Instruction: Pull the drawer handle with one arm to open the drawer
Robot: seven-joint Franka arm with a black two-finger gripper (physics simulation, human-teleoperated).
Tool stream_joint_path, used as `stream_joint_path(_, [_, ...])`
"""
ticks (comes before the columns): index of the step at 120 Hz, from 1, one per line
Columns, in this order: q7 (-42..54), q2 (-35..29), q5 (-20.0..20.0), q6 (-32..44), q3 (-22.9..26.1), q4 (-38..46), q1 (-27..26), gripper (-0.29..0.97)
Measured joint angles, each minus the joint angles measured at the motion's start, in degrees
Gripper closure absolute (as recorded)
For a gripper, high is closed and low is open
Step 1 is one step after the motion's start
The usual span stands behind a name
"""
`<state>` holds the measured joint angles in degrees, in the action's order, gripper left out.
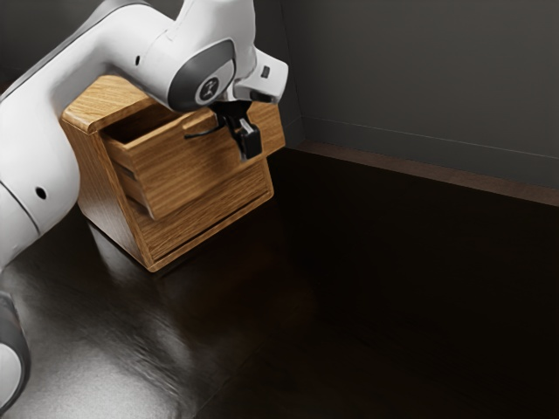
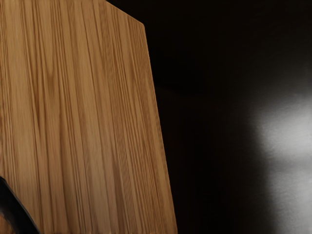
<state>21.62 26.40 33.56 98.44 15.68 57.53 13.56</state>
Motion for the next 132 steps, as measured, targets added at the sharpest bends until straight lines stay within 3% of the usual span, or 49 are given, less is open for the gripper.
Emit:
stream_joint_path(17, [-0.67,-1.47,-0.01,-0.18,0.29,1.64,-0.74,0.11])
stream_joint_path(26, [-1.04,-2.91,-0.02,-0.26,0.49,3.08,-1.46,0.21])
stream_joint_path(50, [-2.29,-4.8,0.01,-0.29,0.48,6.49,-3.52,0.05])
stream_joint_path(65, [-3.08,-4.76,0.06,-0.27,0.14,6.72,-4.46,0.02])
stream_joint_path(92, [-4.29,-4.87,-1.19,-0.16,-5.96,6.87,-10.5,0.04])
stream_joint_path(107, [-5.0,-5.57,-1.66,-0.01,-6.11,8.49,-11.4,-0.05])
stream_joint_path(115, [-5.38,-6.67,-1.84,-0.01,-6.2,9.62,-12.31,0.09])
stream_joint_path(122, [-5.74,-7.59,-1.93,0.04,-6.37,10.63,-13.13,0.15])
stream_joint_path(132, [-6.21,-8.04,-1.97,0.09,-6.38,11.29,-13.8,0.08])
